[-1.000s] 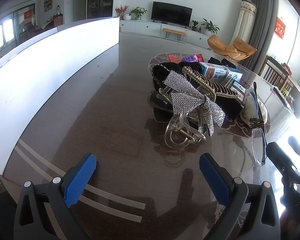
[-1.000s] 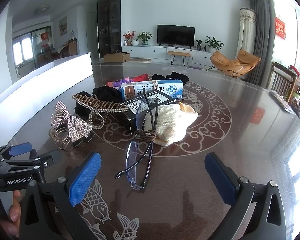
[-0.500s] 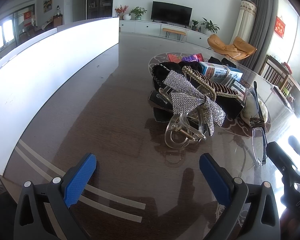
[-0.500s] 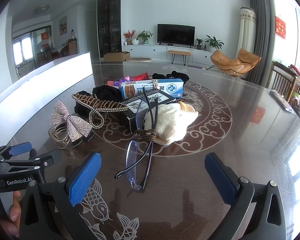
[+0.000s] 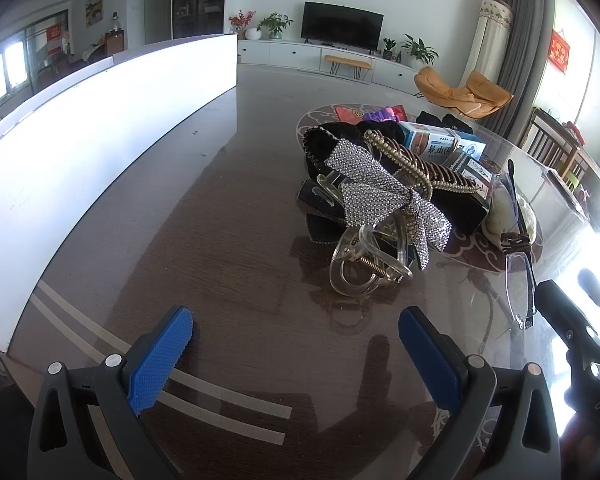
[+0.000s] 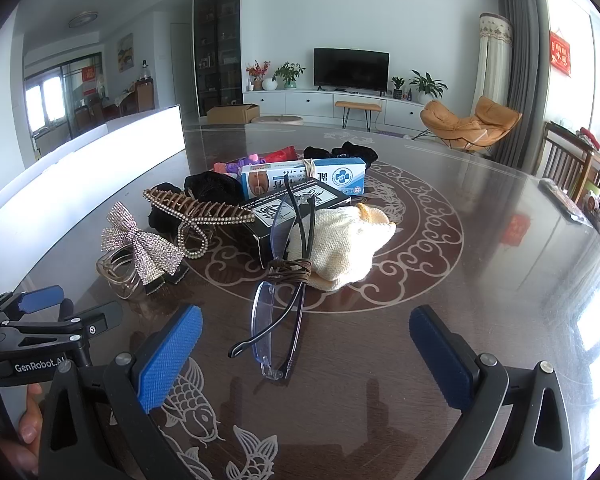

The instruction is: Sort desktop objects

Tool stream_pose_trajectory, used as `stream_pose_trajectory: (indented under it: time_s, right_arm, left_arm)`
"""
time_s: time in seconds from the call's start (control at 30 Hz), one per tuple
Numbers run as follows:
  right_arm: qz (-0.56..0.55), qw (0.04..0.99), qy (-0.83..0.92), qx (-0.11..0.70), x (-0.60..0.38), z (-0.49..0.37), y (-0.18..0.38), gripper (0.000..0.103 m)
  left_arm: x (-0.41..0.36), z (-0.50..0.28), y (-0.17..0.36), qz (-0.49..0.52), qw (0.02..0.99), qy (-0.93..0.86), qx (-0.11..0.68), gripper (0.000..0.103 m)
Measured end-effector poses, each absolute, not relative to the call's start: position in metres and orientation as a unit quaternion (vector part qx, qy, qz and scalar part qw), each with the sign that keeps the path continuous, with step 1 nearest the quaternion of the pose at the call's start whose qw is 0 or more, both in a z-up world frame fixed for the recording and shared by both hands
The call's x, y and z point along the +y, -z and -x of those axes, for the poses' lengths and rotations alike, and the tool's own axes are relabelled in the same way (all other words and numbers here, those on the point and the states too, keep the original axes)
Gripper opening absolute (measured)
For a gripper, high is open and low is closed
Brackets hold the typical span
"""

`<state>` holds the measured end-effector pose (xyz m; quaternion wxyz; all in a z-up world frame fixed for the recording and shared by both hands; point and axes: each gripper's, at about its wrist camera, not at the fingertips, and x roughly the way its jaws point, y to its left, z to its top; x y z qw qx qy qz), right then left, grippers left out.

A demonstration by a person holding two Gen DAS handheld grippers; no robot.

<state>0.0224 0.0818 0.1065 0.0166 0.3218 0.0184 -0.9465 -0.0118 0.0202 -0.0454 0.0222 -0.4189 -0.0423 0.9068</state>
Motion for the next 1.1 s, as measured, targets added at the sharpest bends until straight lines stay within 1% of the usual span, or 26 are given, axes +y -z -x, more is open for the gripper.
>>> stream_pose_trajectory:
  time_s: [1.1]
  right_arm:
    - [-0.327, 0.017, 0.945, 0.013, 0.083, -0.0222, -0.106, 0.103]
  left_arm:
    - [0.0203, 0.0096, 0.0439, 0.423, 0.021, -0.906, -0.033, 0.103]
